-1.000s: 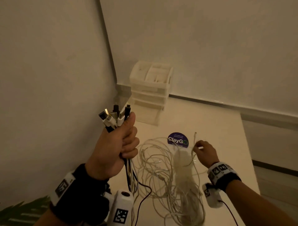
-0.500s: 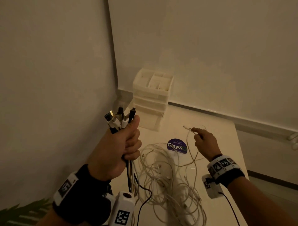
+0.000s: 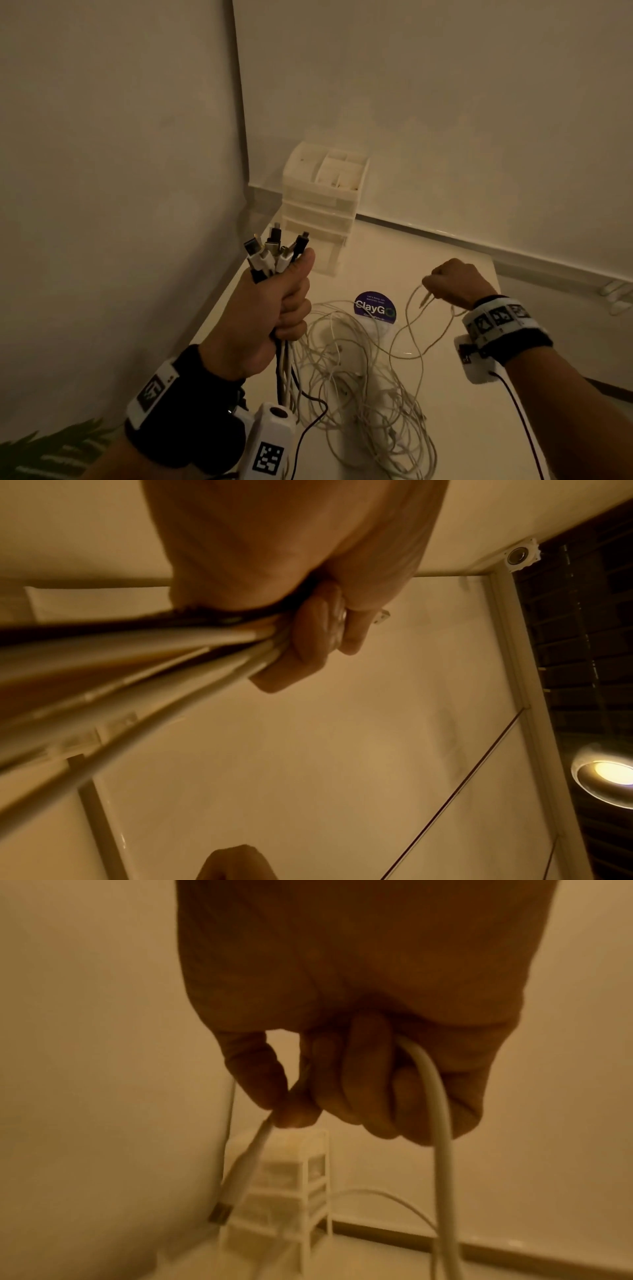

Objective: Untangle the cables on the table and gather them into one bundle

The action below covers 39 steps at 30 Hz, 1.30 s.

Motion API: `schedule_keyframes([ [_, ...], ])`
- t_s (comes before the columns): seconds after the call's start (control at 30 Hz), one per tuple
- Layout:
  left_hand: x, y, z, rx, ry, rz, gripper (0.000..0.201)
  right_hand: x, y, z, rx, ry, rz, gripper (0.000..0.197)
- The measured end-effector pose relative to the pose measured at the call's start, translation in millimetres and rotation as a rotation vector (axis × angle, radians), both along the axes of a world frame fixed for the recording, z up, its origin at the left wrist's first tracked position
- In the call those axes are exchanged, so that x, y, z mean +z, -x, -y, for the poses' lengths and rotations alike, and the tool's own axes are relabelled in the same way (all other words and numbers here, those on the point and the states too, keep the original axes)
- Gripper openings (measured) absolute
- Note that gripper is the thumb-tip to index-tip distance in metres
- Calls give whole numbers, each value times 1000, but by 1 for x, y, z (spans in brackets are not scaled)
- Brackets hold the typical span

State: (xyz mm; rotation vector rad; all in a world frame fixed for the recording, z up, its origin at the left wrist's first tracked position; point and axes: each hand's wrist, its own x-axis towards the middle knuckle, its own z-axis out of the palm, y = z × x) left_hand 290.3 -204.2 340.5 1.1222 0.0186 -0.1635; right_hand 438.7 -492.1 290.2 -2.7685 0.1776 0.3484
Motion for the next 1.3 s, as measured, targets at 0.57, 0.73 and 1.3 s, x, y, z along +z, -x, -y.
schedule_keyframes([
  [0.57, -1, -9, 17, 31, -117, 19, 51, 57, 55, 4, 32, -1023, 328, 12],
  [0.73, -5, -12, 35, 31, -199, 28, 43, 88, 86, -15, 170, -1174, 380, 32],
  [1.3, 6, -26, 62, 25, -97, 144, 28, 91, 104, -37, 198, -1053, 521, 34],
])
